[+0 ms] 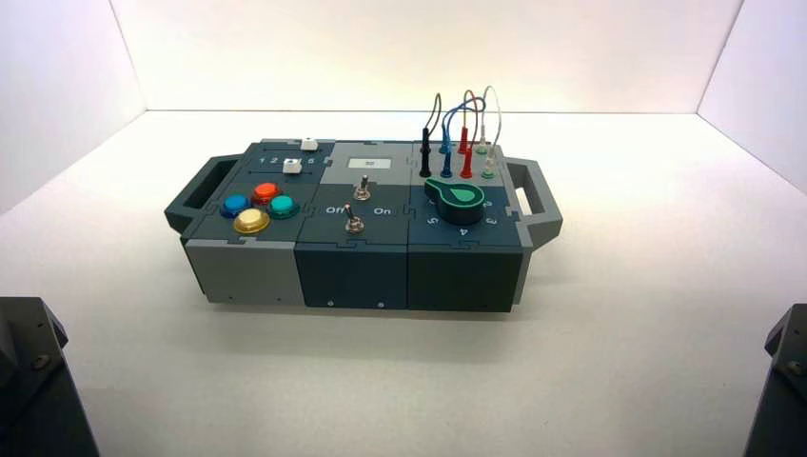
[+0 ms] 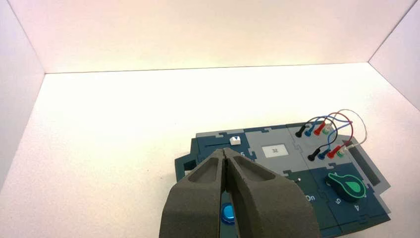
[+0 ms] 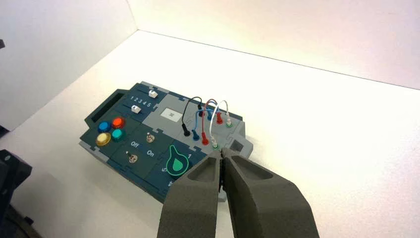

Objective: Move the top slider to position 3.

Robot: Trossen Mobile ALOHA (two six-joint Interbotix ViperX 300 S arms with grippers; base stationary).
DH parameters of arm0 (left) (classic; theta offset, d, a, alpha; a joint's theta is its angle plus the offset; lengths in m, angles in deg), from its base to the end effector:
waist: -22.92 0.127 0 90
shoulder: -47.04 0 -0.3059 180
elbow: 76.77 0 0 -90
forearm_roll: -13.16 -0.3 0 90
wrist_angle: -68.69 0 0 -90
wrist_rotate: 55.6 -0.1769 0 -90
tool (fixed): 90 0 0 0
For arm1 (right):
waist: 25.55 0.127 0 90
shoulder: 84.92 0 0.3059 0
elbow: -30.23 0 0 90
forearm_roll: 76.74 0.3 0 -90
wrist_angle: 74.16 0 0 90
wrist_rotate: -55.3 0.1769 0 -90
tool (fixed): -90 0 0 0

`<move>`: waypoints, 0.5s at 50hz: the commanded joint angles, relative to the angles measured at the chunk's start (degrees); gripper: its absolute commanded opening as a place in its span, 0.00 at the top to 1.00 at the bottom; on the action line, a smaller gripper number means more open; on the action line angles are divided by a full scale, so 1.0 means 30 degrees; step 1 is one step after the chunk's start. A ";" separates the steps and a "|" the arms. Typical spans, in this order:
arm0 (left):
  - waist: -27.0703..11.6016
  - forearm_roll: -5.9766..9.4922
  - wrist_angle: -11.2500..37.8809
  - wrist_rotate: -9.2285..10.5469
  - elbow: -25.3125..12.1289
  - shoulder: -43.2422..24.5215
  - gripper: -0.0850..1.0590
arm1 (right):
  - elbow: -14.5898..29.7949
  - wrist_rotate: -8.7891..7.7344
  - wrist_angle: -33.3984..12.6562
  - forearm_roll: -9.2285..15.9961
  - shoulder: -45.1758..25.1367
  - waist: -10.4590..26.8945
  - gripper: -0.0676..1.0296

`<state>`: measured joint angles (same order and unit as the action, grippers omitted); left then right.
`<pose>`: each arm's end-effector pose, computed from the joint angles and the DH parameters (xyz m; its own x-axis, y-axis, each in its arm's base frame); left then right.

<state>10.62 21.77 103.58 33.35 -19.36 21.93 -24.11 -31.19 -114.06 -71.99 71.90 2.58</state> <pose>0.1701 -0.0526 0.2156 0.8483 -0.2726 -0.4540 0.2384 0.9621 -0.1323 0.1443 0.0878 0.2312 0.7573 0.4651 -0.4584 -0.4580 0.8787 0.1349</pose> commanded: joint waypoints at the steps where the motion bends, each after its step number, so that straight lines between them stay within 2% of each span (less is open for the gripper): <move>1: 0.0000 0.0000 -0.0117 0.0000 -0.0381 -0.0293 0.95 | 0.0498 0.0059 0.0059 0.0088 -0.0205 0.0029 0.96; 25: 0.0000 0.0000 -0.0117 0.0000 -0.0381 -0.0293 0.95 | 0.0439 0.0000 0.0117 0.0234 -0.0527 0.0059 0.96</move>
<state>10.62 21.77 103.58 33.35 -19.36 21.93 -24.11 -31.19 -114.15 -71.47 71.72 2.67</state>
